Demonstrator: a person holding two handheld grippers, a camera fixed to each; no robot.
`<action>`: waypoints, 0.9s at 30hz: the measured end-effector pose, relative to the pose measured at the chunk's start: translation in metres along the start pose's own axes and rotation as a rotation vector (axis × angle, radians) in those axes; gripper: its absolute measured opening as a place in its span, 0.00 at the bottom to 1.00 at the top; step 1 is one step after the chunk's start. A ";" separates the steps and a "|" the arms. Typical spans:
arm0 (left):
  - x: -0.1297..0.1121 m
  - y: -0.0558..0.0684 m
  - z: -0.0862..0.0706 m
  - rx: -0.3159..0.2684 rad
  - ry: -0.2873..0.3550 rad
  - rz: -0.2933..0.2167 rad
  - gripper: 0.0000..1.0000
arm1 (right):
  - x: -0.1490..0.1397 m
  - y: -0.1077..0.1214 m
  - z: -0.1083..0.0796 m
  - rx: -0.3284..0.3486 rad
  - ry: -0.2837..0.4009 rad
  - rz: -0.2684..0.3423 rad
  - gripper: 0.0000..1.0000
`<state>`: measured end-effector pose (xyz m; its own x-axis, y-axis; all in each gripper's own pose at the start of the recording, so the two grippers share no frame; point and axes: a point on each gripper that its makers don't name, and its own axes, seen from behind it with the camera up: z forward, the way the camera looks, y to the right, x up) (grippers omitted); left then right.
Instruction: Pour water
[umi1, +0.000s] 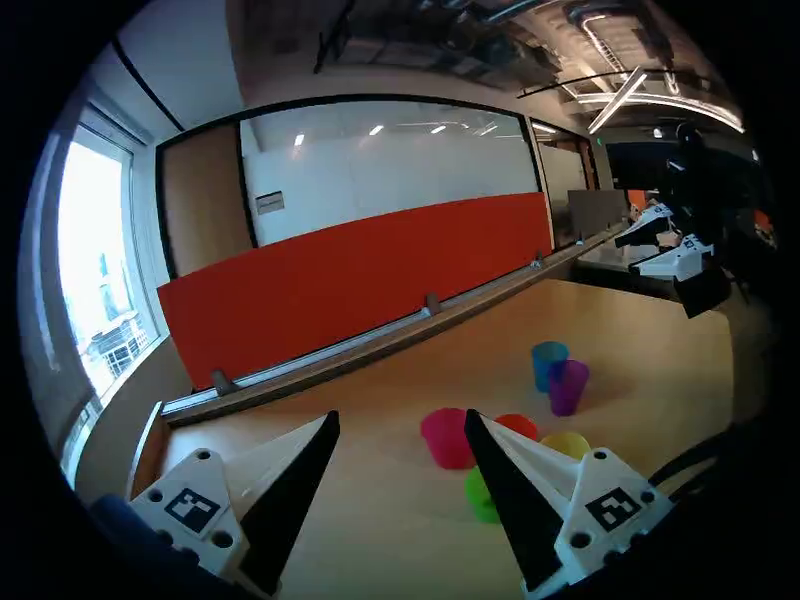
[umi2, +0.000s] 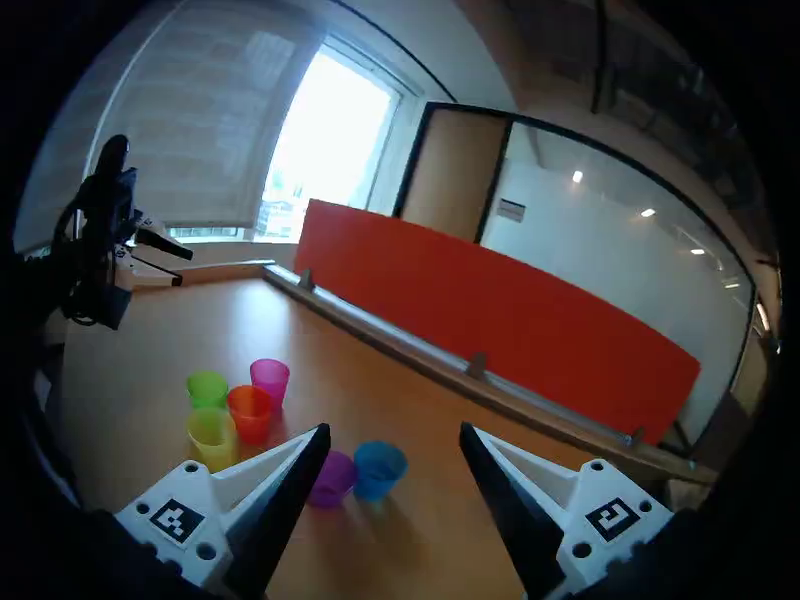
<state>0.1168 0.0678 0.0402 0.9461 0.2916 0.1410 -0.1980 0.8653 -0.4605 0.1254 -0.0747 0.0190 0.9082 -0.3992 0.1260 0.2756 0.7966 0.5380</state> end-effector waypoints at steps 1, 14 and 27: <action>0.000 0.001 0.001 -0.008 -0.002 0.005 0.93 | 0.000 -0.001 0.001 0.007 -0.005 -0.006 1.00; -0.001 0.016 0.012 -0.112 -0.051 0.046 0.93 | 0.001 -0.005 0.007 0.084 -0.061 -0.053 1.00; -0.012 0.033 0.017 -0.205 -0.104 0.075 0.93 | -0.002 -0.008 0.015 0.135 -0.092 -0.063 1.00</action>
<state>0.0943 0.0997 0.0382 0.8970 0.4014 0.1849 -0.2001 0.7419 -0.6400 0.1164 -0.0867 0.0269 0.8559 -0.4915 0.1610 0.2809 0.7031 0.6533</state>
